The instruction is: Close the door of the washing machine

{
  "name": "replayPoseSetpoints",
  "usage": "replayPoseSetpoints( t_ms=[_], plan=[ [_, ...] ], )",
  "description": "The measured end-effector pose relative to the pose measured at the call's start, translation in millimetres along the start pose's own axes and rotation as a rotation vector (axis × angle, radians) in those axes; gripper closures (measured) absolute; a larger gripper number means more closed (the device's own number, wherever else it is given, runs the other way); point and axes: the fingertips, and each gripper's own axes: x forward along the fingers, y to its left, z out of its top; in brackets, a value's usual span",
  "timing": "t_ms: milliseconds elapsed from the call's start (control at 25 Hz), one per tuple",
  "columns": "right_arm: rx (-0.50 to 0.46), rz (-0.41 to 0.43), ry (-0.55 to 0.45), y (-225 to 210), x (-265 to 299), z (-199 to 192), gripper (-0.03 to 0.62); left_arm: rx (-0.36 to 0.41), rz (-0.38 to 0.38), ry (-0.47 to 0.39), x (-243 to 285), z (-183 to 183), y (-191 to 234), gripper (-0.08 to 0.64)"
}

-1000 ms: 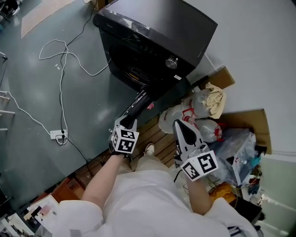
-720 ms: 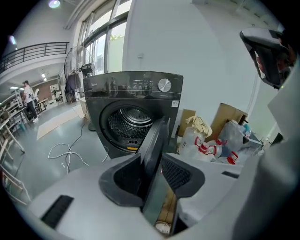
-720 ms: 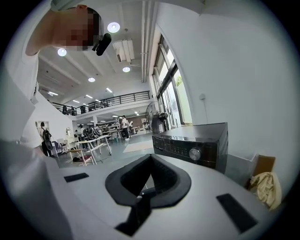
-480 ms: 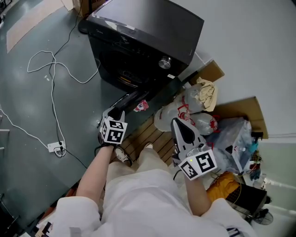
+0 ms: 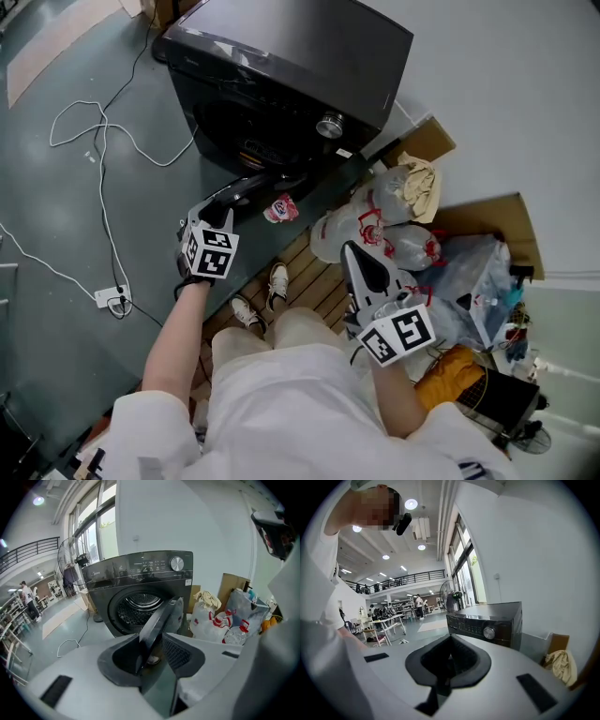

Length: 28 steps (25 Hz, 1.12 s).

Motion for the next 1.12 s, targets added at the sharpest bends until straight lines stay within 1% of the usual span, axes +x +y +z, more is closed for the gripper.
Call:
replayPoseSetpoints(
  t_ms=[240,560,760,920,1120],
  plan=[
    [0.023,0.047,0.005,-17.5,25.2,0.5,0.600,-0.044,0.051,0.006,15.3,11.6,27.8,0.421],
    [0.035,0.088,0.021,-44.6,55.1,1.4,0.600,-0.042,0.097,-0.010,41.9,32.8,64.9,0.420],
    [0.045,0.096,0.034,-66.7,67.3,1.6,0.600,-0.037,0.142,-0.002,60.4,48.4,83.2,0.422],
    [0.047,0.093,0.038,-85.8,74.6,3.6,0.600,-0.022,0.198,0.000,74.2,60.3,93.6,0.431],
    [0.052,0.078,0.050,-110.1,78.1,3.6,0.600,-0.056,0.247,-0.015,92.5,75.1,105.1,0.442]
  ],
)
